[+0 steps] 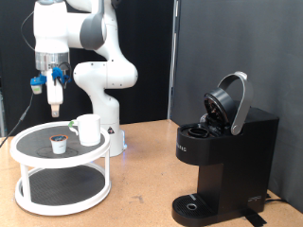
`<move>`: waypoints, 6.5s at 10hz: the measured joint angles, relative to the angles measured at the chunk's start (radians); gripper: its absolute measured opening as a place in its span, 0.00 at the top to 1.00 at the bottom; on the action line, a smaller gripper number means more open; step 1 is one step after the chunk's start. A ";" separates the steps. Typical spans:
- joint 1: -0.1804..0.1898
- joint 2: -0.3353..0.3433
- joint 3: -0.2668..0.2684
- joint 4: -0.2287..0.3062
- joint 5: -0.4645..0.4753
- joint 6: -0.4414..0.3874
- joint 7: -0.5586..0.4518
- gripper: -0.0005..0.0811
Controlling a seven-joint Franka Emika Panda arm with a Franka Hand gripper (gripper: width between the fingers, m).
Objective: Make a cup of coffee with the keurig machine
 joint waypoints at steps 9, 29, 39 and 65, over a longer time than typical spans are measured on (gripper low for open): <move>-0.028 0.083 0.000 -0.124 -0.068 0.243 0.059 0.09; -0.032 0.086 0.013 -0.142 -0.049 0.217 0.103 0.53; 0.001 -0.022 -0.019 0.021 0.266 -0.076 -0.086 0.53; 0.292 0.099 0.194 0.328 1.045 -0.161 0.131 0.53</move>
